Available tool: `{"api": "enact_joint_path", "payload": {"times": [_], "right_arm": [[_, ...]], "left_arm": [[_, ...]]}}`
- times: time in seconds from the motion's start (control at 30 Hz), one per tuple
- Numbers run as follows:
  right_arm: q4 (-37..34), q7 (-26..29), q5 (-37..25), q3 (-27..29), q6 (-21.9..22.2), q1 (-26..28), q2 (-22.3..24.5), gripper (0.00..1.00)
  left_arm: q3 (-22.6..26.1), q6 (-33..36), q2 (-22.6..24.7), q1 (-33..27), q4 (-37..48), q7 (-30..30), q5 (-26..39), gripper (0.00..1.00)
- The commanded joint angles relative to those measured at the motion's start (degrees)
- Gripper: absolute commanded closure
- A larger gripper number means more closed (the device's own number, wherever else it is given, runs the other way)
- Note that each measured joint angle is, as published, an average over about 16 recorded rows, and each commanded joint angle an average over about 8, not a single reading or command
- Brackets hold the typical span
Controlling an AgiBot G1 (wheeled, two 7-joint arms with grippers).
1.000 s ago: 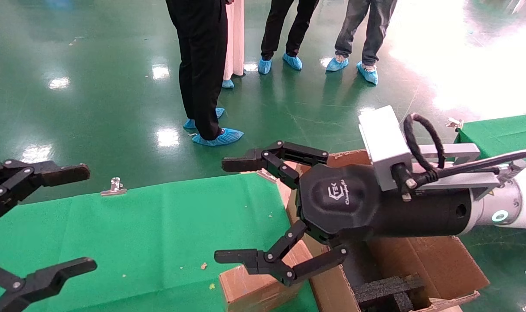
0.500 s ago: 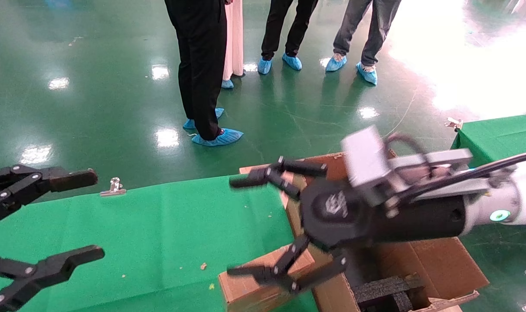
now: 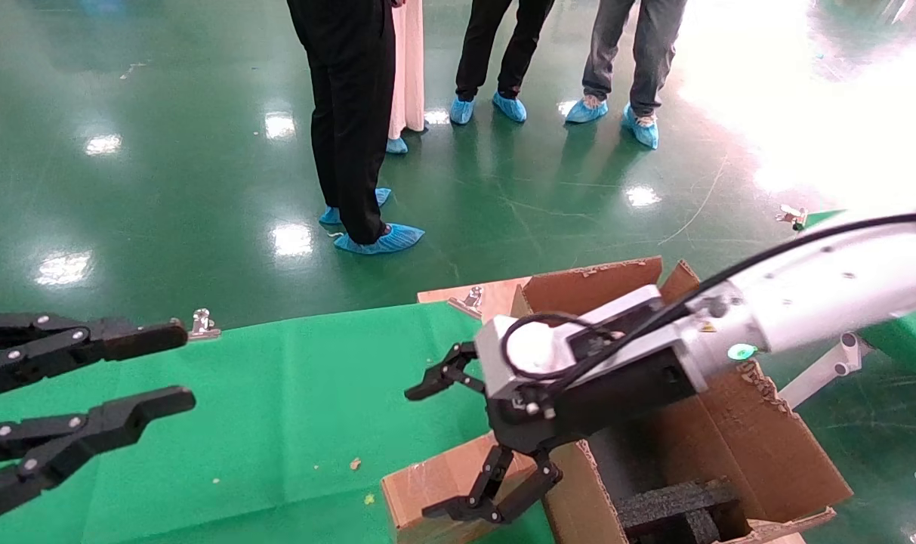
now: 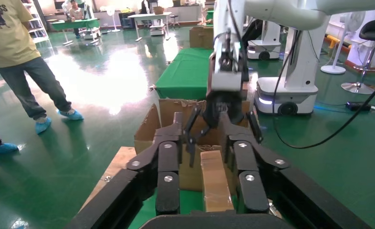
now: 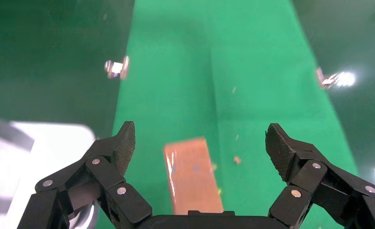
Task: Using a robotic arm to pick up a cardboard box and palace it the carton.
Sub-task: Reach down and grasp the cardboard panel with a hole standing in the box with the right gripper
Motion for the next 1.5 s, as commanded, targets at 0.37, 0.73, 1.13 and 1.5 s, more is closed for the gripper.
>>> {"api": "enact_joint_path", "payload": {"times": [0.37,0.73,1.13,1.5], "right_arm": [[-8.63,-5.46,-6.62,-18.9,-0.07,11.72,-8.0,0.0],[-16.24,-12.51,-6.19,-34.57,-0.03,19.25,-15.14,0.0],[-19.99,-16.21,-4.41,-40.29,0.44,21.53,-18.1,0.7],[-19.16,-15.75,-4.81,-39.28,0.35,21.07,-17.55,1.0]], "left_arm": [[0.01,0.0,0.0,0.0,0.0,0.0,0.0,1.0],[0.01,0.0,0.0,0.0,0.0,0.01,-0.01,0.34],[0.01,-0.02,-0.01,0.01,0.02,0.01,-0.02,0.0],[0.01,-0.02,-0.01,0.01,0.02,0.01,-0.03,0.0]]}}
